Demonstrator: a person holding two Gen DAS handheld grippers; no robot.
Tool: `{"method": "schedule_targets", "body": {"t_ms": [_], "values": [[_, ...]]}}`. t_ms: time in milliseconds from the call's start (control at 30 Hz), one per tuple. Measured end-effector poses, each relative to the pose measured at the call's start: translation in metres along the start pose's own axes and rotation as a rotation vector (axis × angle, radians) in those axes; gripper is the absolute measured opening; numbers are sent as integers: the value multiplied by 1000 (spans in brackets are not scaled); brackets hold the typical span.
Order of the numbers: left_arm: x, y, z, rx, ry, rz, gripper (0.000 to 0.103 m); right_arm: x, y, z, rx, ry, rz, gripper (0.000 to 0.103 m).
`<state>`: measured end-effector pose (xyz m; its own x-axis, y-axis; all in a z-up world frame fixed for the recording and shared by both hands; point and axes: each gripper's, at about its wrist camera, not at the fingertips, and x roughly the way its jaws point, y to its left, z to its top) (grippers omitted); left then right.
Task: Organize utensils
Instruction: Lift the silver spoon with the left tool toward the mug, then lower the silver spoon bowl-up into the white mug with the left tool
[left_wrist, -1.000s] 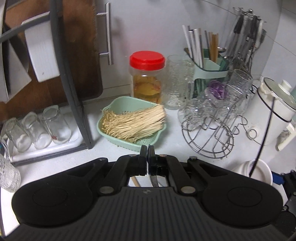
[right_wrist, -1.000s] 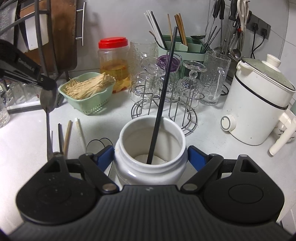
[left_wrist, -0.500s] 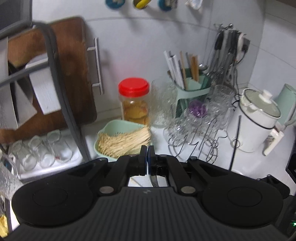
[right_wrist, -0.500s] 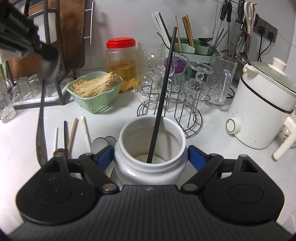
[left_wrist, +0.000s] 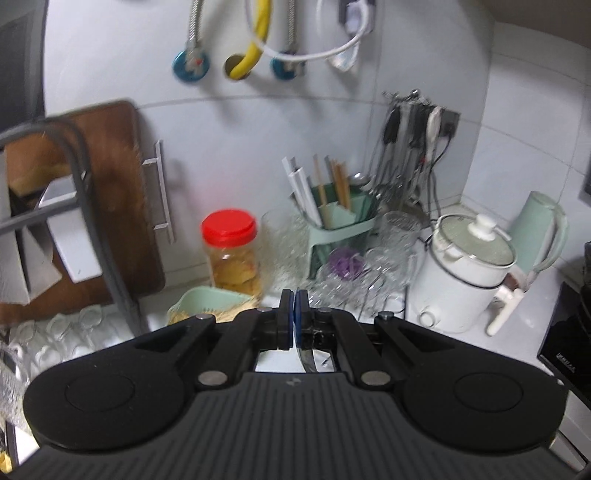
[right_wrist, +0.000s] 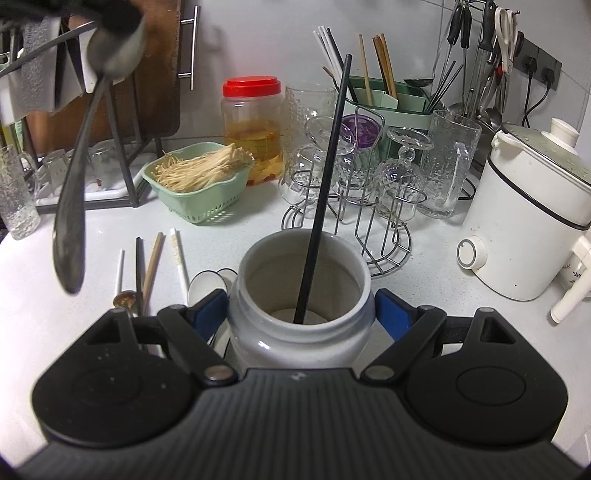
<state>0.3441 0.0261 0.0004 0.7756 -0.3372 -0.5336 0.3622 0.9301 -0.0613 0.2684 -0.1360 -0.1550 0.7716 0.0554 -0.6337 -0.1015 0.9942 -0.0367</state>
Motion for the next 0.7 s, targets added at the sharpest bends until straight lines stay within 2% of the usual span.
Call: {"method": "schedule_targets", "body": {"t_ms": [233,467,700], "values": [[-2,-26,11,61,-53,-56,1,-1,1,1,0,-1,1,89],[13,-43,21,109,-80,-84,1,-1,1,0,1,-2,0,89],[41,-53,20,139,-60,-114,1,-1,2,0,9,-5,-5,89]]}}
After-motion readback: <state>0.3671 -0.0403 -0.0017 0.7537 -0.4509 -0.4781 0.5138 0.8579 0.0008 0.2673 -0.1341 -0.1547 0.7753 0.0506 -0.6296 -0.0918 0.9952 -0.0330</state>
